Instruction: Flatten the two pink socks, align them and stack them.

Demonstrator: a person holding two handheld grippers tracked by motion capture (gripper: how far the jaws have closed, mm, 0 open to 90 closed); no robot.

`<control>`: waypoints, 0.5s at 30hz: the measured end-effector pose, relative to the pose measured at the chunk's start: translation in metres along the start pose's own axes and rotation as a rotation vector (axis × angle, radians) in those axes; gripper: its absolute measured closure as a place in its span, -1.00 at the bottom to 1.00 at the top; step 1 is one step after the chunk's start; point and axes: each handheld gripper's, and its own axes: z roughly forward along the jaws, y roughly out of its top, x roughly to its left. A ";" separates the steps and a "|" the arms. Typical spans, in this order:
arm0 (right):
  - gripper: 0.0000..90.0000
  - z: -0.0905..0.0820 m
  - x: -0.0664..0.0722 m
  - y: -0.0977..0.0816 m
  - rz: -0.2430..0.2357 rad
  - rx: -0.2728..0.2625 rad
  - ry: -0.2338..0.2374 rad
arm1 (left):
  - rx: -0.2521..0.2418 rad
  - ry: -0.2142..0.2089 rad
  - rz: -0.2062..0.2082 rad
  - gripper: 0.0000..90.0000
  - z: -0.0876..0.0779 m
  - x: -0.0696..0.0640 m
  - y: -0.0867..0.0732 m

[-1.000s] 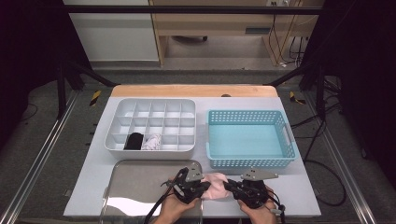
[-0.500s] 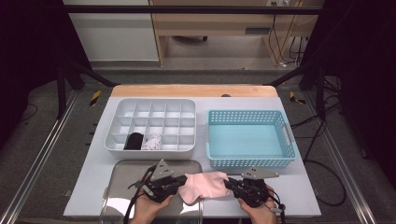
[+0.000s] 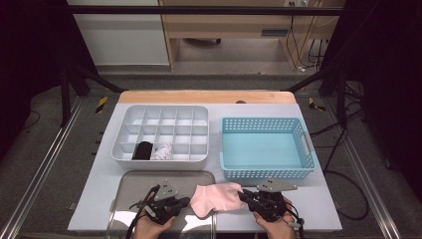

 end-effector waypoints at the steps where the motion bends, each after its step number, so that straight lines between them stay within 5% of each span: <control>1: 0.80 0.000 0.001 0.001 -0.005 -0.001 0.003 | 0.000 0.000 0.001 0.97 0.000 0.000 0.000; 15: 0.80 0.013 0.029 0.026 -0.059 0.001 0.093 | -0.001 -0.007 0.005 0.97 0.000 0.000 0.000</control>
